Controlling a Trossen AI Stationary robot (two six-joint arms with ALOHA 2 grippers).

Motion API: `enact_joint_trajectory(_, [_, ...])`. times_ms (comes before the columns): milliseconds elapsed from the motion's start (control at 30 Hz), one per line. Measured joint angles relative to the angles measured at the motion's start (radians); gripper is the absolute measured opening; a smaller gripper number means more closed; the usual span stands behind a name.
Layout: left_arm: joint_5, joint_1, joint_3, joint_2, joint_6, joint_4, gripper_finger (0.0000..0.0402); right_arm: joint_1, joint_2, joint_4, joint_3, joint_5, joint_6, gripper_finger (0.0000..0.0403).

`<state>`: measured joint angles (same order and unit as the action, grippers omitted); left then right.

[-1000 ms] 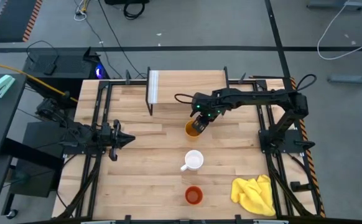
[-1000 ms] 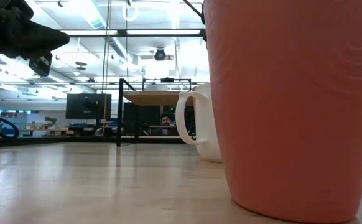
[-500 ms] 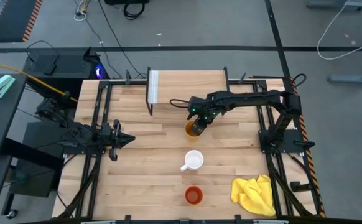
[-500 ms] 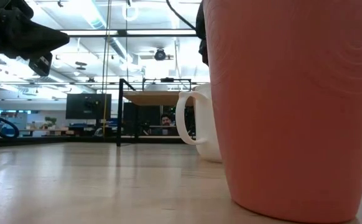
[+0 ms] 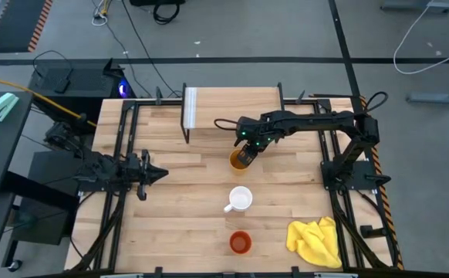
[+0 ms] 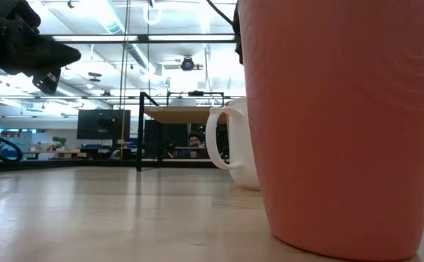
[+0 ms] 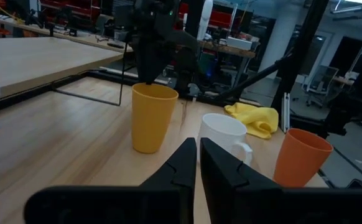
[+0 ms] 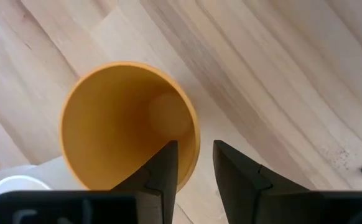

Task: Stack small to large cups/mugs on shelf
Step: Put the yellow cup on the shelf

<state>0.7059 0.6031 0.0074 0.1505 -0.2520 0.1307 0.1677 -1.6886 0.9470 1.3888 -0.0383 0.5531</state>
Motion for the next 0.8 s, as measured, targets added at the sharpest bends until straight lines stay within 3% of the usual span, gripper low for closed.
enact_joint_trajectory(800, [0.000, 0.000, 0.000, 0.000, 0.000, -0.018, 0.0033, 0.000, 0.000, 0.000, 0.000, 0.006, 0.023, 0.0109])
